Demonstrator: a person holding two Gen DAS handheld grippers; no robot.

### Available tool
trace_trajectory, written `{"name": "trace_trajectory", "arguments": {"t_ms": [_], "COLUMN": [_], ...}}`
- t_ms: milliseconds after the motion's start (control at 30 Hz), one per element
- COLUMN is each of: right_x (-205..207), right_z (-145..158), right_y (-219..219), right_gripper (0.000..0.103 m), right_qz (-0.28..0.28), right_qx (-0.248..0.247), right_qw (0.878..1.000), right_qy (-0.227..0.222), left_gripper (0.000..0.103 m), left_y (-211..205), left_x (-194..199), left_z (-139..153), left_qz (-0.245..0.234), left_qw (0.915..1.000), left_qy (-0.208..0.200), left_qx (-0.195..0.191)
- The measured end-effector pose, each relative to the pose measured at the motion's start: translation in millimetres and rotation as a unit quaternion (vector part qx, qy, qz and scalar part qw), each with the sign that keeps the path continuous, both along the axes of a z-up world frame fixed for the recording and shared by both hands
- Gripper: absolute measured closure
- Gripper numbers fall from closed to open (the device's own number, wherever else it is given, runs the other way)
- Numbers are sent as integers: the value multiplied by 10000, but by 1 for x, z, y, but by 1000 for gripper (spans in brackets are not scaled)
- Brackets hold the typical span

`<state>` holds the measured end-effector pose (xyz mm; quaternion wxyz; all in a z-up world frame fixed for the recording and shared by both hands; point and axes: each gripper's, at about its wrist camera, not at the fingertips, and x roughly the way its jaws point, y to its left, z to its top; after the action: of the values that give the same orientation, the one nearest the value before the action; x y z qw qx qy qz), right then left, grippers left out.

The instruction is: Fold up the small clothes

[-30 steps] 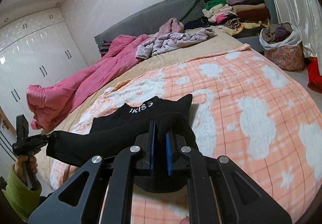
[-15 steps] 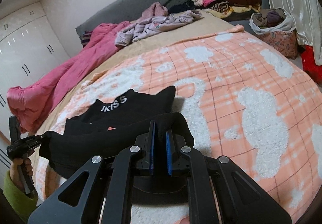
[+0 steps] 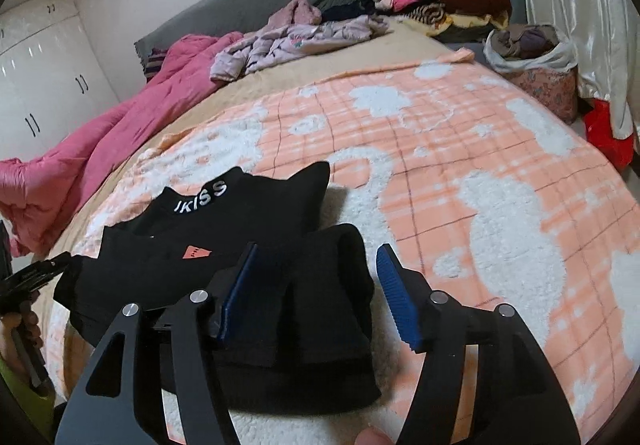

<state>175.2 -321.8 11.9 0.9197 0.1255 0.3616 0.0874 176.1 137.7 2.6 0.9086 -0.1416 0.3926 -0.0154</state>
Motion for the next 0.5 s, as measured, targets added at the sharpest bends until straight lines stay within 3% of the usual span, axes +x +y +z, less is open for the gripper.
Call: {"name": "trace_trajectory", "arguments": {"t_ms": [267,500], "right_x": [-38,-62], "right_z": [18,23], "right_y": [24,55], "right_gripper": [43,47], "right_qz": [291,869], "right_qx": [-248,-341], "right_qw": [9986,9948], "right_qy": [-358,-416], "left_gripper": [56,59], "left_y": [-18,-47], "left_x": [-24,-49], "left_z": [20,23], "left_qz": [-207,-630], "left_qw": [9990,9958], "left_qy": [-261,-337], "left_qx": [284,568]}}
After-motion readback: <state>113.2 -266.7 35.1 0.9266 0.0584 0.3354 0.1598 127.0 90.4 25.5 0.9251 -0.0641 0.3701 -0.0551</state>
